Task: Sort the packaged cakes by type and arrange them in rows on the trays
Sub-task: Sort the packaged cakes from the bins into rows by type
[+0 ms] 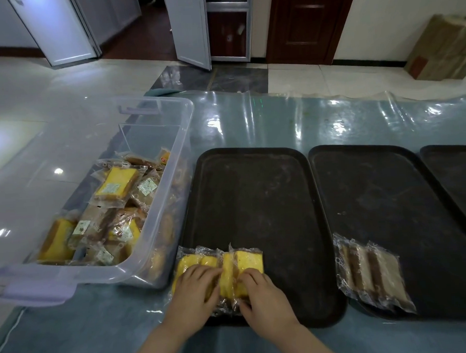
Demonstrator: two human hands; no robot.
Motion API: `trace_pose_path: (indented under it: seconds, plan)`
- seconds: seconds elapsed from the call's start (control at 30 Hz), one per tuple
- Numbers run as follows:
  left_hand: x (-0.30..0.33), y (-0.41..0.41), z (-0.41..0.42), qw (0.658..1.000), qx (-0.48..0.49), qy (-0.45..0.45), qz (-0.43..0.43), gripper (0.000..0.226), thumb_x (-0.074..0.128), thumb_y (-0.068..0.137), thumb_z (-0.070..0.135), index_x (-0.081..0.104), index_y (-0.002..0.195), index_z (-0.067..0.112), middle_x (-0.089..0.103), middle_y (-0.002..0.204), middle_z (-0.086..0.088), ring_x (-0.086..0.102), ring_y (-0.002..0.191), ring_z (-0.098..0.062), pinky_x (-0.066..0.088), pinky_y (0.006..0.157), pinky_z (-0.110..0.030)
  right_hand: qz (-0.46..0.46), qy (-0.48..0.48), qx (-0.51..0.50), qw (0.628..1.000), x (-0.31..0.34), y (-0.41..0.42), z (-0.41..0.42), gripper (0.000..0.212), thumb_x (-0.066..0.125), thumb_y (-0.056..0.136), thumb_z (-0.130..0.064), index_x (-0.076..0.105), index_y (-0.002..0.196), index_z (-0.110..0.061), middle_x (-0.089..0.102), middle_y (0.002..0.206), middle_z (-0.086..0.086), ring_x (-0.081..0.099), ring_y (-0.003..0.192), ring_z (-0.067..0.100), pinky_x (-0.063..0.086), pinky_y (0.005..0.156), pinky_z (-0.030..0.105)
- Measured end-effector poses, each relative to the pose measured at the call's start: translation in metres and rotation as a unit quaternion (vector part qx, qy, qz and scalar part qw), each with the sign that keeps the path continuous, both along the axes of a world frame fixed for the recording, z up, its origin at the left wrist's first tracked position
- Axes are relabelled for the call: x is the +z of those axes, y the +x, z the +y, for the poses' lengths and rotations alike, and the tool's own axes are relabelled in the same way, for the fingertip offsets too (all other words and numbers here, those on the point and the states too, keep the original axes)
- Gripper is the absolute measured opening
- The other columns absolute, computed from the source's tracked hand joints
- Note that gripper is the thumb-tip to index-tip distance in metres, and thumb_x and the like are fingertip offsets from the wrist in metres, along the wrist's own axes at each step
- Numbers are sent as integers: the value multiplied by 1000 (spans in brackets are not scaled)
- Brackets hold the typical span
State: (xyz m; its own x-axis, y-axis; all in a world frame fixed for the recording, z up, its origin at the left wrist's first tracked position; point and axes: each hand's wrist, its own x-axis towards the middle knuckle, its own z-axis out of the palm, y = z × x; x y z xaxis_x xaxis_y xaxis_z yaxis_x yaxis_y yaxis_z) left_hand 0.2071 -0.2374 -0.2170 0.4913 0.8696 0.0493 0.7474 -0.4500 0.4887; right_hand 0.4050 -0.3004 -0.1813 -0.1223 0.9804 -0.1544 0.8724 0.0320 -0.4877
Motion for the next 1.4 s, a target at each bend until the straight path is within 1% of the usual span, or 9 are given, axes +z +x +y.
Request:
trace_pose_path:
  seconds: [0.2,0.33,0.43,0.6,0.73,0.87,1.0,1.17,1.4]
  plan:
    - [11,1,1,1000,-16,14,12,33,46,88,40,60,118,36,55,109,20,46,113,-6,46,96,-35,-7,-26,20,999,-3,7,3,60,55,89,-56,41,139,-27,31,140,-14,38,123,10,51,85,27]
    - [22,7,7,1000,2,19,-9,28,49,85,37,63,109,35,54,108,19,47,110,-5,47,94,-34,33,-45,1,998,2,9,7,68,48,84,-70,47,137,-28,37,136,-15,40,123,7,48,93,28]
    - [35,13,13,1000,5,9,-25,29,47,85,38,67,106,31,55,110,19,47,111,-4,46,96,-33,76,-45,-28,996,8,9,11,53,51,90,-62,55,129,-27,44,129,-15,43,119,6,45,97,26]
    - [74,28,25,999,8,-14,-42,39,40,87,42,63,115,29,54,118,17,41,119,-3,38,104,-28,140,-15,-92,986,29,11,27,32,55,96,-46,59,121,-26,47,125,-14,46,116,5,43,99,26]
    - [107,39,30,997,10,-36,-61,34,54,93,29,53,127,31,47,128,18,32,129,0,34,111,-28,178,9,-123,976,59,18,48,31,56,97,-39,59,124,-26,50,121,-16,51,112,0,47,100,25]
    - [151,50,34,997,-19,-21,-75,38,55,95,29,49,133,29,47,134,14,32,132,-3,31,115,-32,195,50,-142,969,94,24,71,23,58,97,-34,61,119,-28,54,112,-17,54,105,-2,48,95,23]
    - [191,55,39,994,-49,21,-99,41,55,96,32,46,136,33,46,137,16,33,133,1,31,115,-27,217,95,-151,960,129,28,92,12,55,99,-34,60,110,-36,60,107,-15,58,101,-1,47,85,18]
    - [223,41,55,992,-47,55,-106,46,53,98,31,42,142,29,44,142,13,31,136,-1,22,111,-18,243,140,-164,946,172,17,114,9,54,100,-30,62,103,-33,65,100,-15,59,93,-3,41,75,14]
    - [252,-20,115,997,-17,77,-19,43,53,98,28,46,139,23,48,140,4,39,133,-14,32,111,-31,199,132,-129,962,212,-22,144,15,52,100,-40,60,106,-29,62,92,-16,57,85,-3,38,68,15]
